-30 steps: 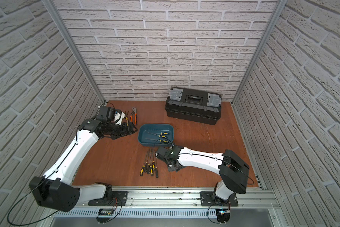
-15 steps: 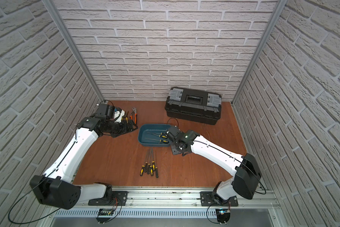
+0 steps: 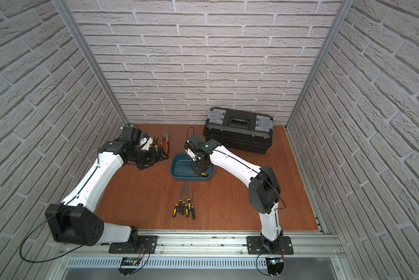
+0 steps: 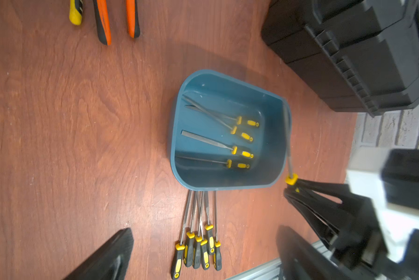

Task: Put the file tool into the storage box
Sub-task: Place the file tool in the storage box.

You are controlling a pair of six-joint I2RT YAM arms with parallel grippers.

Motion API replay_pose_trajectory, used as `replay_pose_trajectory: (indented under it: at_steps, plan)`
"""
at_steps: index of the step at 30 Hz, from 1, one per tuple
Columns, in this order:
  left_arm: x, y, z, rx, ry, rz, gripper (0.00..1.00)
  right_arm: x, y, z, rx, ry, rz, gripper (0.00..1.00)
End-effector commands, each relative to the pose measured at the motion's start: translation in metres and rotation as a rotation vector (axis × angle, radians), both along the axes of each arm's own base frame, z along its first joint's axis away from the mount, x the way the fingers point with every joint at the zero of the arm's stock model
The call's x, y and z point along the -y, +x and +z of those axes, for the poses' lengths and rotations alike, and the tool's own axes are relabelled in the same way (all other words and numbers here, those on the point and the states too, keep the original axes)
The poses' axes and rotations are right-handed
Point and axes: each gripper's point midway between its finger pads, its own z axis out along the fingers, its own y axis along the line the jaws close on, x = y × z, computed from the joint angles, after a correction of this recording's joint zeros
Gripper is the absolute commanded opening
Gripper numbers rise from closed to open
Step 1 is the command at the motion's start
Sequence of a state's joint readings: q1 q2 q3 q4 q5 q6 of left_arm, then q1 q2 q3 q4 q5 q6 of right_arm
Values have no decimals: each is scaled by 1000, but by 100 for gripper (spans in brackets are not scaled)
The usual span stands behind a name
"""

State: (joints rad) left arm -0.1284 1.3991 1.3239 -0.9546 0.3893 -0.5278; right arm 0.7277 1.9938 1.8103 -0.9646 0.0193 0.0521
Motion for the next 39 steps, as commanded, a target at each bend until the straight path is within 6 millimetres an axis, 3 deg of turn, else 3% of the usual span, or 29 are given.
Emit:
replay_pose_trajectory:
  at_steps: [1, 7, 12, 21, 32, 35, 39]
  plan:
    - [-4, -1, 10, 1, 8, 21, 98, -6, 7, -2, 15, -28, 138, 8]
    - [-5, -2, 4, -50, 13, 47, 98, -11, 14, -31, 6, -104, 270, 7]
    - [0, 2, 4, -62, 20, 52, 98, 3, 20, -51, 30, -218, 319, 6]
    - [12, 9, 1, -73, 43, 29, 98, 13, 24, -68, 69, -325, 371, 6]
    - [11, 4, 2, -78, 62, 25, 98, 4, 33, -84, 78, -321, 386, 7]
    - [10, 1, 1, -80, 66, 25, 98, 3, 35, -87, 83, -323, 385, 9]
    - [8, -3, 1, -83, 72, 26, 98, 5, 42, -90, 100, -348, 356, 23]
